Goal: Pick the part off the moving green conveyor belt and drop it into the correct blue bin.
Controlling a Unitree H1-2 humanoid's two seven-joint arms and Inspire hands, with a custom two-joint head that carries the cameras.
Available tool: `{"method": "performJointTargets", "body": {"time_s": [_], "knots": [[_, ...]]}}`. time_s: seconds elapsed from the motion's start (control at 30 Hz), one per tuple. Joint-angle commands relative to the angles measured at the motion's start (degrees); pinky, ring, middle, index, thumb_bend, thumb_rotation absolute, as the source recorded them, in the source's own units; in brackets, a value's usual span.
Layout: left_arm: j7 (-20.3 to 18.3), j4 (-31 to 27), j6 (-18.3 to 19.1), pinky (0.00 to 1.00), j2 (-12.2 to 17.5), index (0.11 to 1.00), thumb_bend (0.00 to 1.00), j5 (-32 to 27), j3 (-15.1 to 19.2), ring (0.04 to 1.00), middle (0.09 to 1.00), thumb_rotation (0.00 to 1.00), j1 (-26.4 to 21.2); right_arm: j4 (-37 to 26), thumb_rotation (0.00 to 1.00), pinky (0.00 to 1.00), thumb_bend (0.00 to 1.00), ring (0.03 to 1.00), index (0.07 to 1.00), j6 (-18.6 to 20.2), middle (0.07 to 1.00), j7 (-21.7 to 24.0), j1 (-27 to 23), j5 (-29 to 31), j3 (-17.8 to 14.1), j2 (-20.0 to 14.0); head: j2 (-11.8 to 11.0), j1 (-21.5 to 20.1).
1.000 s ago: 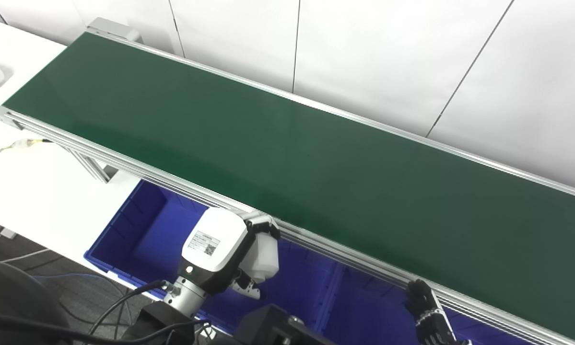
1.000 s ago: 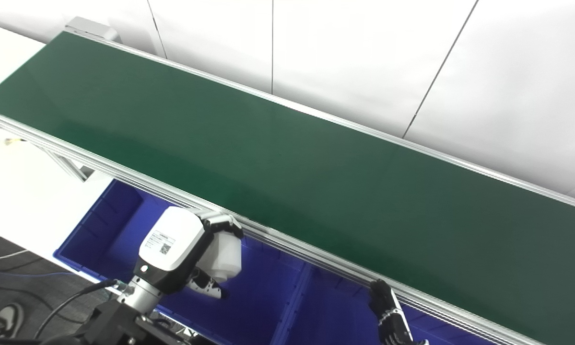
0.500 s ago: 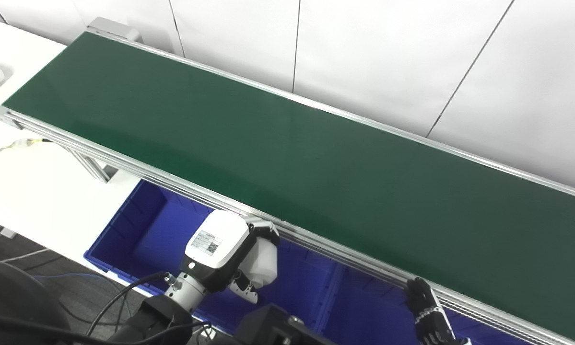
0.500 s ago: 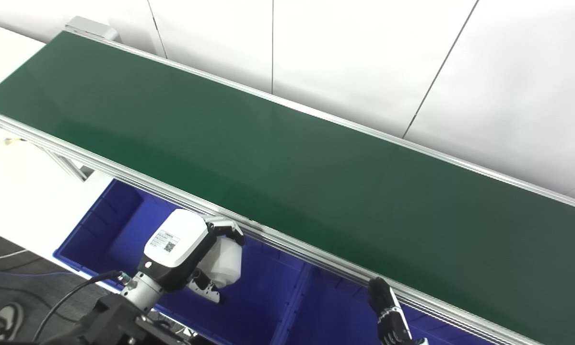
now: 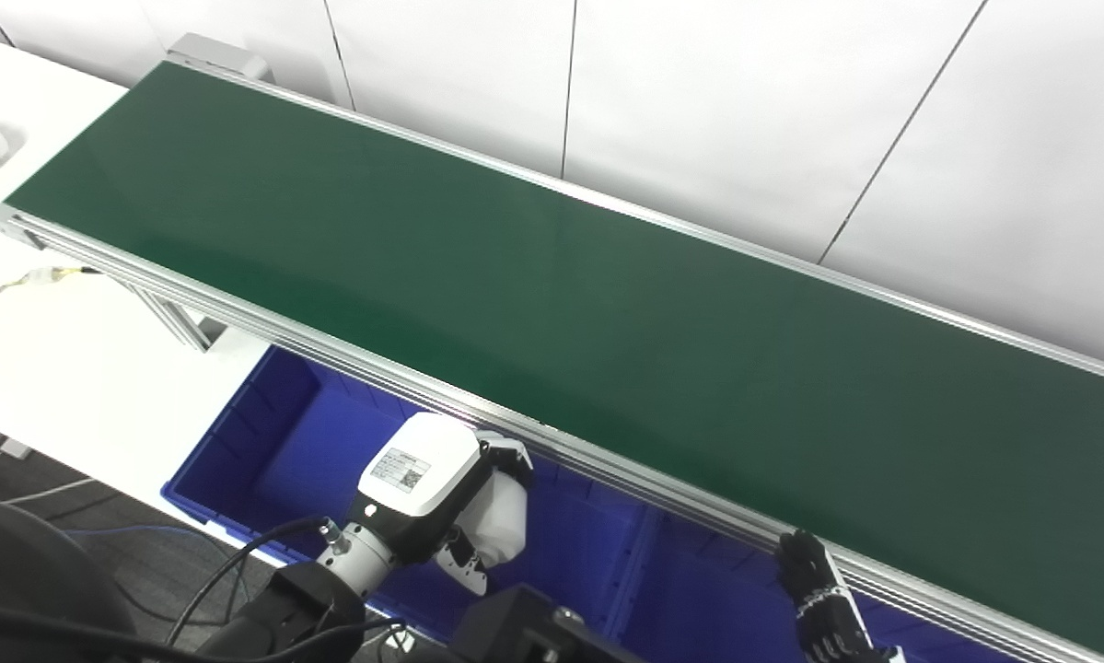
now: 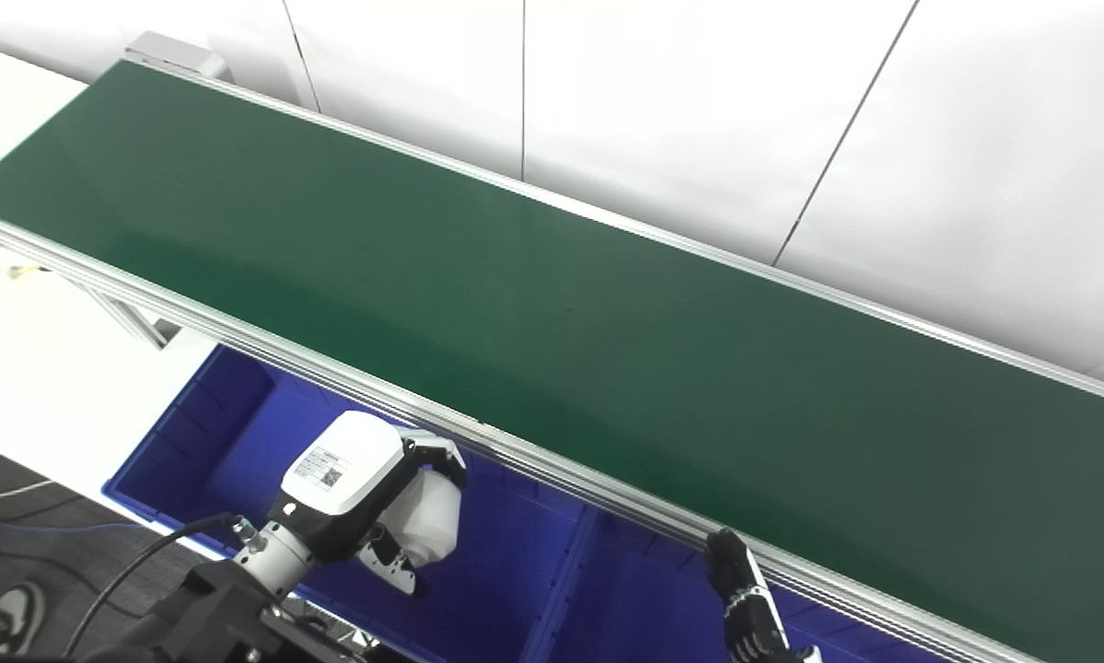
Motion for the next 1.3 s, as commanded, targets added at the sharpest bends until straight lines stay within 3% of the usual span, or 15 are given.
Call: {"method": "performJointTargets", "body": {"time_s": [0.0,0.03,0.07,0.1,0.13,0.17,0.33,0.73,0.9,1.17,1.2,1.23,1.27], "knots": [[-0.9,-2.1,0.3,0.42,1.4,0.487,0.5,0.1,-0.4,0.439,0.52,0.0,0.1,-2.0,0.9,0.97,0.98,0.964,0.965,-0.4,0.954,-0.1,0.3,0.3,0.0,0.4,0.1,-0.1],[-1.7,-2.4,0.5,0.43,1.8,0.484,0.51,0.8,-0.6,0.475,0.517,0.0,0.0,-2.1,0.9,0.97,0.98,0.964,0.965,-0.2,0.953,-0.1,0.3,0.3,0.0,0.4,0.1,-0.1],[-2.4,-2.7,0.7,0.5,2.3,0.49,0.52,1.7,-0.8,0.542,0.577,0.05,0.0,-2.1,0.9,0.97,0.98,0.962,0.965,-0.2,0.952,-0.1,0.3,0.3,0.0,0.5,0.0,-0.3],[-2.9,-3.0,0.9,0.55,2.6,0.561,0.8,2.5,-0.9,0.597,0.622,0.25,0.0,-2.1,0.9,0.97,0.98,0.963,0.964,-0.2,0.953,-0.1,0.3,0.3,0.0,0.5,0.0,-0.3],[-3.3,-3.3,1.1,0.6,2.9,0.606,0.92,3.2,-1.1,0.642,0.659,0.37,0.1,-2.1,0.9,0.97,0.98,0.967,0.964,-0.2,0.954,-0.1,0.4,0.4,0.0,0.5,0.0,-0.3],[-3.4,-3.5,1.2,0.64,3.2,0.639,0.98,3.7,-1.2,0.679,0.691,0.44,0.1,-2.1,0.9,0.97,0.98,0.97,0.963,-0.1,0.954,0.0,0.4,0.5,0.0,0.4,0.0,-0.3],[-3.2,-3.8,1.6,0.68,3.6,0.675,1.0,4.3,-1.7,0.716,0.727,0.53,0.2,-2.5,0.9,0.98,0.98,0.97,0.966,0.2,0.957,0.0,0.5,0.6,0.0,0.4,0.1,-0.1],[-1.9,-4.0,1.4,0.67,3.6,0.671,1.0,3.3,-1.9,0.711,0.723,0.52,0.4,-2.6,0.89,0.97,0.98,0.969,0.963,0.4,0.955,0.1,0.5,0.8,0.0,0.2,0.2,-1.2],[0.3,-4.8,-1.9,0.65,4.5,0.657,1.0,-0.4,-1.9,0.693,0.707,0.54,0.7,-2.3,0.89,0.97,0.96,0.971,0.963,-0.4,0.955,0.3,0.4,0.5,0.3,0.4,1.2,-5.9],[-5.6,-10.2,-5.8,0.73,4.5,0.693,1.0,-13.3,-6.5,0.748,0.761,0.69,4.2,-4.1,0.92,0.96,1.0,0.959,0.952,0.9,0.952,-2.0,1.1,-2.9,1.0,2.3,2.9,-14.7],[-6.3,-10.7,-6.3,0.75,4.7,0.705,1.0,-15.1,-7.1,0.765,0.776,0.71,4.4,-4.4,0.93,0.95,1.0,0.955,0.949,1.0,0.948,-2.4,1.2,-3.6,1.2,2.8,3.2,-18.3],[-6.6,-11.1,-7.1,0.75,4.7,0.711,1.0,-16.6,-7.8,0.773,0.781,0.73,4.6,-4.6,0.95,0.95,1.0,0.952,0.949,1.1,0.946,-2.6,1.3,-4.0,1.4,3.2,3.2,-18.3],[-6.7,-11.2,-8.1,0.76,4.8,0.722,1.0,-18.1,-8.2,0.781,0.787,0.76,4.7,-4.6,0.96,0.95,1.0,0.954,0.951,1.1,0.945,-2.9,1.3,-4.3,1.6,3.8,3.4,-21.4]]}}
